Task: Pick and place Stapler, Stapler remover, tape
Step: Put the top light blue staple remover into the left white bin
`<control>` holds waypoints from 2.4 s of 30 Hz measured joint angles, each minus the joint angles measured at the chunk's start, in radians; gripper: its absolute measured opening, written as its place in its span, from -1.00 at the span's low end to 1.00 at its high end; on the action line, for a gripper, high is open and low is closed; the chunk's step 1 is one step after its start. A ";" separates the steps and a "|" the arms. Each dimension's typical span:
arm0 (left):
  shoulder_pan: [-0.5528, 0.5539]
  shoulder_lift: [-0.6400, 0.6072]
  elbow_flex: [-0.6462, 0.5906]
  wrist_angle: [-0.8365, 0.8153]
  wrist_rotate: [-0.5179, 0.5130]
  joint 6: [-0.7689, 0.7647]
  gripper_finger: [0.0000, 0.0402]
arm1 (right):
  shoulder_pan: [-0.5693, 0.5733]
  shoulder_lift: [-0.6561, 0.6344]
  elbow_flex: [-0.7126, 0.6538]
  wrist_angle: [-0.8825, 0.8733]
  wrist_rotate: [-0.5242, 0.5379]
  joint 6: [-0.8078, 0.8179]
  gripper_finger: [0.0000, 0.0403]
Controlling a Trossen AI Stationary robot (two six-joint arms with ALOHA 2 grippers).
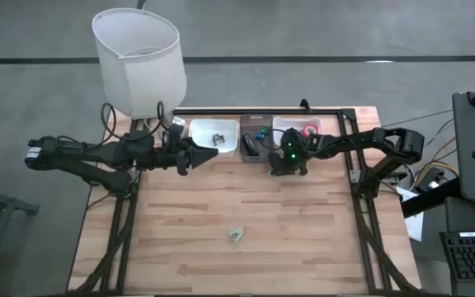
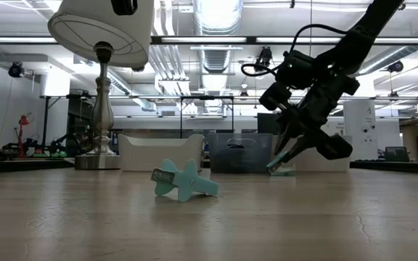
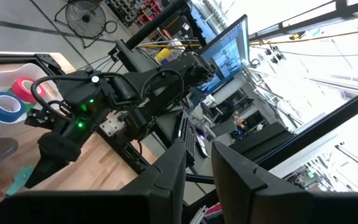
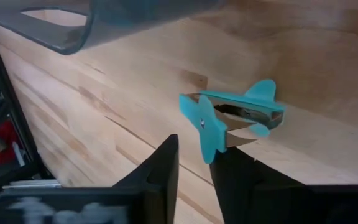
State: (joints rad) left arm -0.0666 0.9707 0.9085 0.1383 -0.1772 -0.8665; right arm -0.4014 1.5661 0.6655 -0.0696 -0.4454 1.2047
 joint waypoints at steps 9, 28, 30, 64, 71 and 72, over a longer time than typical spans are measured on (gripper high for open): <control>0.000 0.000 0.000 -0.002 0.000 0.000 -0.60 | -0.001 -0.001 0.000 -0.001 0.027 -0.038 -0.93; 0.000 0.000 0.000 -0.006 0.000 -0.002 -0.60 | 0.140 -0.010 0.102 0.002 -0.052 0.006 -0.96; 0.000 0.000 0.000 -0.006 0.000 -0.002 -0.60 | 0.158 -0.010 0.144 0.003 -0.041 0.008 -0.96; -0.001 -0.024 0.000 -0.008 0.031 -0.023 -0.60 | 0.008 0.603 1.120 -0.302 0.032 -0.271 -0.96; -0.001 -0.025 0.000 -0.022 0.031 -0.023 -0.60 | -0.014 0.605 1.100 -0.383 0.087 -0.269 -0.96; -0.001 -0.025 0.000 -0.022 0.031 -0.023 -0.60 | -0.016 0.605 1.096 -0.384 0.087 -0.268 -0.96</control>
State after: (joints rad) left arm -0.0677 0.9455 0.9085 0.1161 -0.1459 -0.8894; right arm -0.4175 2.1715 1.7610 -0.4538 -0.3584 0.9371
